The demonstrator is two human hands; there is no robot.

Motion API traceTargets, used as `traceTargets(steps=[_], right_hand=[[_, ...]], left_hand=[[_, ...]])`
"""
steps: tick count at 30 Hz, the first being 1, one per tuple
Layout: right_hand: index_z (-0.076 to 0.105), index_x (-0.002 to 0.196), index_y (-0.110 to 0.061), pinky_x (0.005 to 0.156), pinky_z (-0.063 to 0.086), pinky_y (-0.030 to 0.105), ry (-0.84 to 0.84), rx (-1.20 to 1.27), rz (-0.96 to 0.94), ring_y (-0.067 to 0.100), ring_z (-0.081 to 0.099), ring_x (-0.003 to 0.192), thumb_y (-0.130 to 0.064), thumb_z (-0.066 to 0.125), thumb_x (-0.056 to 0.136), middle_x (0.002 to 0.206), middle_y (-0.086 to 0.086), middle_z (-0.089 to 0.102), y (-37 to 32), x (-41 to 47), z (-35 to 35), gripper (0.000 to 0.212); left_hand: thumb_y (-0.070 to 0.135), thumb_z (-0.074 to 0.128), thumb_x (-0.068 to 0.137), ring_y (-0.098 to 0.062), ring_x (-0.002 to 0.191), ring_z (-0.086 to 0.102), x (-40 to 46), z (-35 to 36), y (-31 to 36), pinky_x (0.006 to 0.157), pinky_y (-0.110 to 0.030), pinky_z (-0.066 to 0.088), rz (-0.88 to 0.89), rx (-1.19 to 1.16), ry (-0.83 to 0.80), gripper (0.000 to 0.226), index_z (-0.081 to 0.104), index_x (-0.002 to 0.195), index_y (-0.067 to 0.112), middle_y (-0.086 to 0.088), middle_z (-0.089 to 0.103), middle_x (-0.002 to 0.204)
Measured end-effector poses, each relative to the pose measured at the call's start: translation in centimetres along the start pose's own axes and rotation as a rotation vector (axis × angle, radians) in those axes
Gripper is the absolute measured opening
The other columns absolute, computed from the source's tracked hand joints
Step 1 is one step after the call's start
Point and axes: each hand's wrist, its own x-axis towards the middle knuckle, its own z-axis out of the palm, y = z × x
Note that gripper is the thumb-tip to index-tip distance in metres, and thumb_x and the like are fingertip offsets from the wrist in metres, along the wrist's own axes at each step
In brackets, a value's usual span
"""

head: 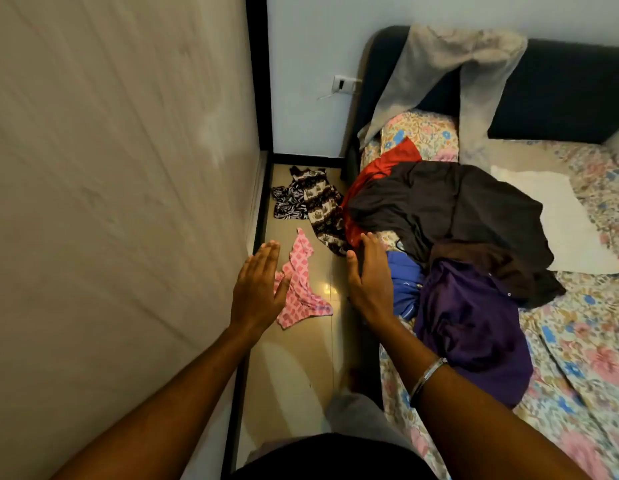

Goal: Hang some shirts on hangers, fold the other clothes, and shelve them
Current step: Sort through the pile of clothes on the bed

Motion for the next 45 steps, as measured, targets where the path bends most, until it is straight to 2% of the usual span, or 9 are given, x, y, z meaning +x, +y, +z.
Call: traceTargets(steps=[2,6,11,20,25,31,36,42,45], right_hand=[[0.039,0.151,-0.013,0.118,0.028,0.039,-0.005,0.002,0.024,0.022,0.028,0.149,-0.045,0.039,0.105,0.159,0.008,0.036,0.5,1.0,0.8,0.056],[0.038,0.151,-0.019,0.117,0.029,0.037,-0.047,0.023,0.067,0.020,0.029,0.148,-0.048,0.037,0.104,0.159,0.005,0.036,2.1,3.4,3.3,0.056],[0.038,0.151,-0.015,0.117,0.033,0.043,-0.106,0.038,0.079,0.021,0.031,0.147,-0.051,0.034,0.102,0.157,0.007,0.038,5.2,9.2,6.3,0.060],[0.040,0.148,-0.018,0.112,0.038,0.045,-0.193,0.050,0.114,0.021,0.039,0.141,-0.054,0.029,0.102,0.153,0.006,0.043,9.3,19.8,8.2,0.059],[0.043,0.144,-0.014,0.107,0.042,0.044,-0.264,0.037,0.156,0.025,0.044,0.134,-0.047,0.035,0.104,0.147,0.010,0.048,10.5,22.1,10.6,0.052],[0.048,0.137,-0.019,0.099,0.048,0.039,-0.375,-0.003,0.240,0.020,0.051,0.125,-0.043,0.043,0.103,0.138,0.003,0.053,11.9,21.6,15.8,0.042],[0.053,0.134,-0.023,0.092,0.046,0.028,-0.424,-0.070,0.351,0.015,0.054,0.117,-0.038,0.054,0.101,0.129,-0.002,0.056,16.3,20.6,23.7,0.036],[0.059,0.131,-0.025,0.095,0.052,0.038,-0.534,-0.135,0.496,0.020,0.060,0.113,-0.028,0.062,0.095,0.129,-0.001,0.061,28.6,17.0,41.5,0.036],[0.067,0.122,-0.022,0.097,0.047,0.032,-0.612,-0.202,0.491,0.022,0.064,0.108,-0.030,0.065,0.093,0.120,-0.001,0.067,35.5,15.6,50.1,0.031]], left_hand=[[0.038,0.058,0.101,-0.024,0.149,0.032,1.0,0.7,-0.5,0.121,-0.044,0.030,-0.019,0.000,-0.021,0.069,0.027,0.158,0.015,-0.008,0.034,0.162],[0.033,0.059,0.101,-0.026,0.147,0.035,3.4,2.9,-1.6,0.118,-0.042,0.030,-0.077,0.023,-0.091,0.065,0.031,0.157,0.014,-0.009,0.037,0.160],[0.032,0.054,0.103,-0.025,0.148,0.035,8.7,5.9,-3.3,0.120,-0.044,0.031,-0.115,0.075,-0.127,0.062,0.031,0.157,0.014,-0.008,0.037,0.160],[0.043,0.042,0.104,-0.025,0.149,0.034,17.2,9.7,-2.7,0.120,-0.046,0.032,-0.248,0.067,-0.170,0.062,0.031,0.158,0.016,-0.006,0.037,0.161],[0.048,0.037,0.103,-0.027,0.143,0.043,19.1,11.0,-2.8,0.118,-0.041,0.032,-0.283,0.043,-0.178,0.062,0.040,0.154,0.012,-0.009,0.046,0.155],[0.046,0.039,0.100,-0.032,0.124,0.060,20.6,13.8,-6.6,0.105,-0.046,0.048,-0.336,-0.029,-0.234,0.058,0.057,0.139,0.008,-0.013,0.063,0.136],[0.016,0.068,0.095,-0.029,0.120,0.061,20.2,22.8,-13.2,0.099,-0.047,0.053,-0.389,-0.111,-0.261,0.038,0.064,0.132,0.009,-0.009,0.065,0.131],[0.010,0.075,0.088,-0.028,0.100,0.065,16.2,42.3,-26.0,0.081,-0.039,0.057,-0.416,-0.059,-0.397,0.027,0.073,0.115,0.011,-0.008,0.070,0.114],[0.007,0.073,0.089,-0.032,0.108,0.064,14.1,51.4,-30.9,0.085,-0.038,0.054,-0.552,-0.063,-0.537,0.024,0.074,0.113,0.008,-0.011,0.066,0.122]])
